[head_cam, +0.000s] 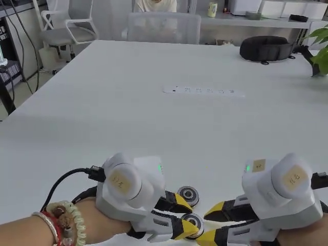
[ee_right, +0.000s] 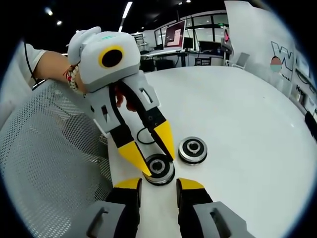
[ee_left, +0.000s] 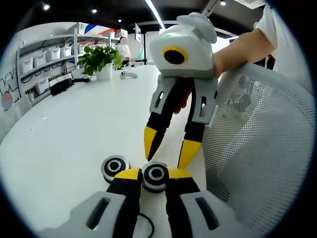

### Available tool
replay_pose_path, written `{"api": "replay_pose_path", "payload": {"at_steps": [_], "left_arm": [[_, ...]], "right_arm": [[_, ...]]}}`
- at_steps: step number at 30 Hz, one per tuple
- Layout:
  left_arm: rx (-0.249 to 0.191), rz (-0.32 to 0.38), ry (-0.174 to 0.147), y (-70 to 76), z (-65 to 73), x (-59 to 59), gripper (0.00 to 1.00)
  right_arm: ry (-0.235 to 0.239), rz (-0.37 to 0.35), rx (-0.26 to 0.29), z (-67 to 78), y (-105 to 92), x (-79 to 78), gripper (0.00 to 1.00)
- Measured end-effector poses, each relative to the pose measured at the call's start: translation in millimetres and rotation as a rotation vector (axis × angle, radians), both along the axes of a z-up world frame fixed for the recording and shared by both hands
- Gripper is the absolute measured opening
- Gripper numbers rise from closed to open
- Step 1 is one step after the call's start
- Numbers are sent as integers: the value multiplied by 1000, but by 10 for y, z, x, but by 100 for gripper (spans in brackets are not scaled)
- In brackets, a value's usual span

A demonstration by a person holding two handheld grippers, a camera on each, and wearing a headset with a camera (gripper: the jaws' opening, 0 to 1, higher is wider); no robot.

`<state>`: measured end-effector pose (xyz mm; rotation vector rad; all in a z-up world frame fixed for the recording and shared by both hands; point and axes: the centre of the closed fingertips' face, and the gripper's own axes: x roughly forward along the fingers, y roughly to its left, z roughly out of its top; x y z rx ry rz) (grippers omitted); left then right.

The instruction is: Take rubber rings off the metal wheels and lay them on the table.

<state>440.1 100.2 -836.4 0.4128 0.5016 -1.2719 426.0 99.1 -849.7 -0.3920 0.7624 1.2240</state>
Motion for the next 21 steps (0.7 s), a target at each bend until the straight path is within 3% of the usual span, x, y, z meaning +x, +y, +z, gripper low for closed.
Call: {"api": "replay_pose_path", "payload": {"at_steps": [7, 10, 11, 12, 13, 14, 21], "left_arm": [[0, -4, -3, -4, -2, 2, 14], [13, -22, -28, -16, 7, -9, 13], [15, -31, -32, -20, 7, -18, 8], [44, 0, -44, 22, -26, 11, 8], [25, -30, -29, -57, -36, -46, 8], [27, -20, -26, -70, -50, -29, 8], [10, -4, -7, -59, -39, -28, 8]], "right_arm": [[2, 8, -6, -16, 2, -18, 25], [1, 10, -6, -16, 5, -19, 25], [1, 10, -6, -15, 5, -18, 25], [2, 10, -6, -15, 5, -17, 25], [2, 10, -6, -15, 5, -18, 25], [2, 10, -6, -15, 4, -17, 25], [-14, 14, -19, -32, -7, -1, 25]]}}
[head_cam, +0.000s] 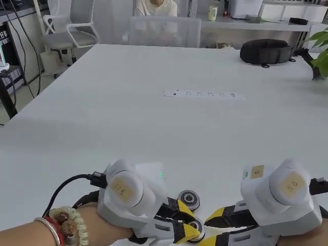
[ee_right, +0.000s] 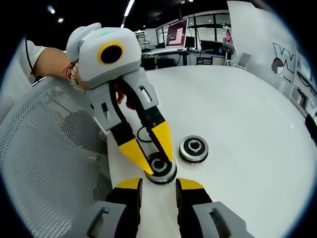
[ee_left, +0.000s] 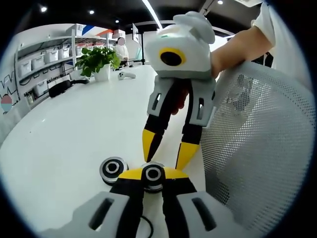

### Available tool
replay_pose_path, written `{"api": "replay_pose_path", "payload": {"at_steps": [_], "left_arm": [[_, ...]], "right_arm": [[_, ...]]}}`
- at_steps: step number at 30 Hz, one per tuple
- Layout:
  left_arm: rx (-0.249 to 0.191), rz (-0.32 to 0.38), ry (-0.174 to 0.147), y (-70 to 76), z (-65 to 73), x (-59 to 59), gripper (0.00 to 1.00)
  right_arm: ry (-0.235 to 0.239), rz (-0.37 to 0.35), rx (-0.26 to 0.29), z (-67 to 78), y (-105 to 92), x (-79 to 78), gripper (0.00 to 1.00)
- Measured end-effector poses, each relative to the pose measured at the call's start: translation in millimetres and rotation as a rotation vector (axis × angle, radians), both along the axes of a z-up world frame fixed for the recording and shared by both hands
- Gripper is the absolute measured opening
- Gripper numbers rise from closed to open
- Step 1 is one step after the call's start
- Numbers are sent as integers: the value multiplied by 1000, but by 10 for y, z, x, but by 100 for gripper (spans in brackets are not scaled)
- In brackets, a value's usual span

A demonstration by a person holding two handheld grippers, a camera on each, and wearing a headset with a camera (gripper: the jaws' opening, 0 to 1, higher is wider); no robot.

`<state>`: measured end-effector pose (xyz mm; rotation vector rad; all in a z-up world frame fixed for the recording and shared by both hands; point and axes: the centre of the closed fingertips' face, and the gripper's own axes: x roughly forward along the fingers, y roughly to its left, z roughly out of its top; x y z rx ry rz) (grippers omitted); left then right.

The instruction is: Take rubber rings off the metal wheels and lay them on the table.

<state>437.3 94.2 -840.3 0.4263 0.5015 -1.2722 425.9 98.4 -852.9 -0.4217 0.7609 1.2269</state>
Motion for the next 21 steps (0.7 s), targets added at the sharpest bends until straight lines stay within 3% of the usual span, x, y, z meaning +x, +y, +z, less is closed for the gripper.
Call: {"api": "replay_pose_path", "payload": {"at_steps": [1, 5, 8, 10, 21], "left_arm": [[-3, 1, 2, -12, -6, 0, 8], [-15, 1, 8, -6, 6, 7, 8], [-17, 1, 8, 1, 17, 5, 8], [-20, 3, 11, 10, 20, 9, 8], [-27, 1, 11, 30, 32, 10, 8]], "right_arm": [[-22, 5, -4, -5, -2, 24, 25], [-26, 11, 12, -8, 25, 27, 25], [-46, 40, -22, -70, 21, 1, 25], [-60, 55, -11, -61, 53, -4, 25], [-41, 23, -8, -54, 34, 21, 21]]}}
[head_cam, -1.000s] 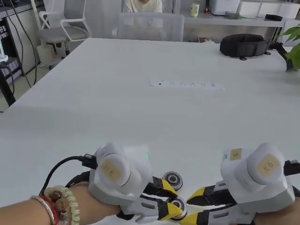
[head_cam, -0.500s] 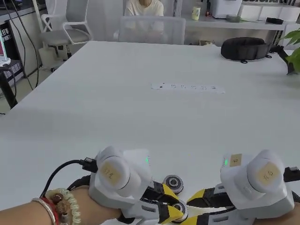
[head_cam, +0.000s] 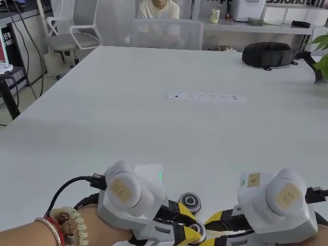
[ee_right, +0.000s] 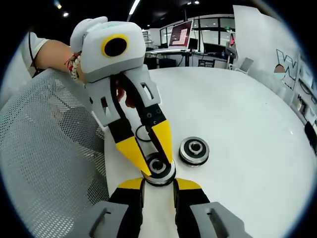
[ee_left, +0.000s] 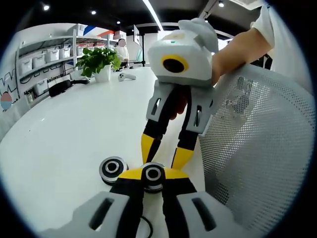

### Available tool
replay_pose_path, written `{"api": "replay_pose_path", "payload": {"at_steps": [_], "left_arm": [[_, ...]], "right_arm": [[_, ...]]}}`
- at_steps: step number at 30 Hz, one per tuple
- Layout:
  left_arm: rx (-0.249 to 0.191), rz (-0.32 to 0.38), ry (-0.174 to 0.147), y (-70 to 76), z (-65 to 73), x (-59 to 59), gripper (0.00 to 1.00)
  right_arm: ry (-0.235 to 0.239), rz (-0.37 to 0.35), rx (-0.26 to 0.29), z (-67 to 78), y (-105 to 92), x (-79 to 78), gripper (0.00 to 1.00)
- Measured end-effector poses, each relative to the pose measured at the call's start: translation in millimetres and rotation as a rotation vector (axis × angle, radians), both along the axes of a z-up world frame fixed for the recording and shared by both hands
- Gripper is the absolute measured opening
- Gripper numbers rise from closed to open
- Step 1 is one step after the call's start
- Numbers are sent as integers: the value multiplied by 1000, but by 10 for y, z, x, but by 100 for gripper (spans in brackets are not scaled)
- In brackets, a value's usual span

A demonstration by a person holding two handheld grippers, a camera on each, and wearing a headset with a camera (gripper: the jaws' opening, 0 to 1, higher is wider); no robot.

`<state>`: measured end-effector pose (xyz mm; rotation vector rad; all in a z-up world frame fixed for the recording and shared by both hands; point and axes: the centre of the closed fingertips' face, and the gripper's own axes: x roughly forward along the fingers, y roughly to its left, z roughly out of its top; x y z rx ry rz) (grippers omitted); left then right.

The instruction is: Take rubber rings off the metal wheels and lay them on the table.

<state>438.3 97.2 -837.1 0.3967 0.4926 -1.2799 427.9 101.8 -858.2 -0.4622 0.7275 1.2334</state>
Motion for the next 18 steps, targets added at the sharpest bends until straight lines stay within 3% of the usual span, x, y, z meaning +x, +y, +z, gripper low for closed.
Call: {"api": "replay_pose_path", "payload": {"at_steps": [11, 18], "left_arm": [[-2, 0, -3, 12, 7, 7, 8], [-7, 1, -4, 14, 14, 10, 8]], "right_arm": [[-9, 24, -7, 8, -12, -1, 17], [11, 19, -8, 12, -30, 1, 15]]}}
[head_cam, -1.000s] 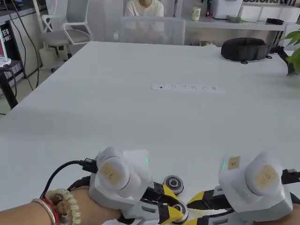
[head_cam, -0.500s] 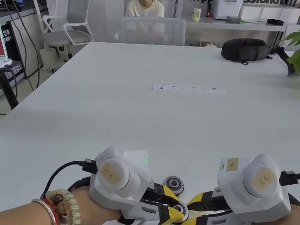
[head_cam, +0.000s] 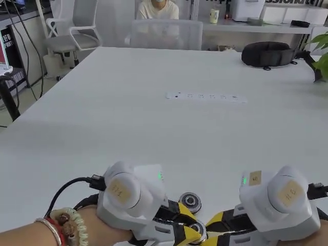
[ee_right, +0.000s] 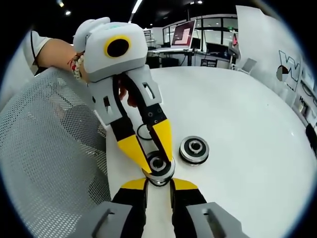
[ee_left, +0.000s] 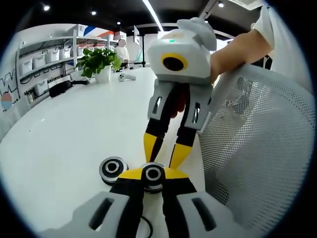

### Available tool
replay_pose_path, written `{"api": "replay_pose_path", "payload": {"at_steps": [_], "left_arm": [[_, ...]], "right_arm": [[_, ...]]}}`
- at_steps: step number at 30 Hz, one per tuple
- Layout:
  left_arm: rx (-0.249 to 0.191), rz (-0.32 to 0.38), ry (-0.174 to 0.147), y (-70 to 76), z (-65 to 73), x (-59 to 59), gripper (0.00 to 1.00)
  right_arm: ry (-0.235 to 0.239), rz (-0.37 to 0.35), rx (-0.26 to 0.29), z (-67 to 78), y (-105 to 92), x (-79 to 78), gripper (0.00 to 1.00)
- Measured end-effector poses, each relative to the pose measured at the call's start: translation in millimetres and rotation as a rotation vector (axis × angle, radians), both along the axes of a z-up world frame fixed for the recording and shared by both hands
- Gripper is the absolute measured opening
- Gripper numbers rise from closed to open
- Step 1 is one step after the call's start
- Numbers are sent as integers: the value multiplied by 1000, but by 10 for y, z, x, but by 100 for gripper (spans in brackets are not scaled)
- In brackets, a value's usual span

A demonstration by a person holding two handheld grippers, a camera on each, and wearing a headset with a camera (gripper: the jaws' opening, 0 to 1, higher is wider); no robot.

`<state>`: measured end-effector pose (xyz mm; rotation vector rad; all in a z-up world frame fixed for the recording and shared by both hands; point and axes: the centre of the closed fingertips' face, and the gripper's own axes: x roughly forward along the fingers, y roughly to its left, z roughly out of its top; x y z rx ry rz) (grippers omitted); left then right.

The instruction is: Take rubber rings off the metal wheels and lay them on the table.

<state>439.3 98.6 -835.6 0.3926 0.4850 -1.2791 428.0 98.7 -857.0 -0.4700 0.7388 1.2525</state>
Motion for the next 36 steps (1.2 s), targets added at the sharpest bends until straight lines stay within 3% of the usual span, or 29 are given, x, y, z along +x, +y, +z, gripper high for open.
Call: {"api": "replay_pose_path", "payload": {"at_steps": [5, 9, 14, 17, 24, 36], "left_arm": [[-1, 1, -1, 1, 1, 2, 8], [-2, 2, -2, 0, 1, 3, 8], [-1, 2, -3, 1, 0, 1, 8], [-1, 1, -4, 1, -1, 0, 8], [-1, 0, -4, -3, 0, -1, 8], [-2, -1, -4, -2, -3, -4, 8]], "right_arm": [[63, -59, 20, 2, 1, 2, 16], [32, -42, 16, 7, 21, -8, 17], [48, -70, 27, 5, 33, 6, 21], [33, -69, 26, 11, 30, 20, 23], [11, -35, 13, 18, 33, 0, 19], [22, -23, -2, 15, -8, -17, 12]]}}
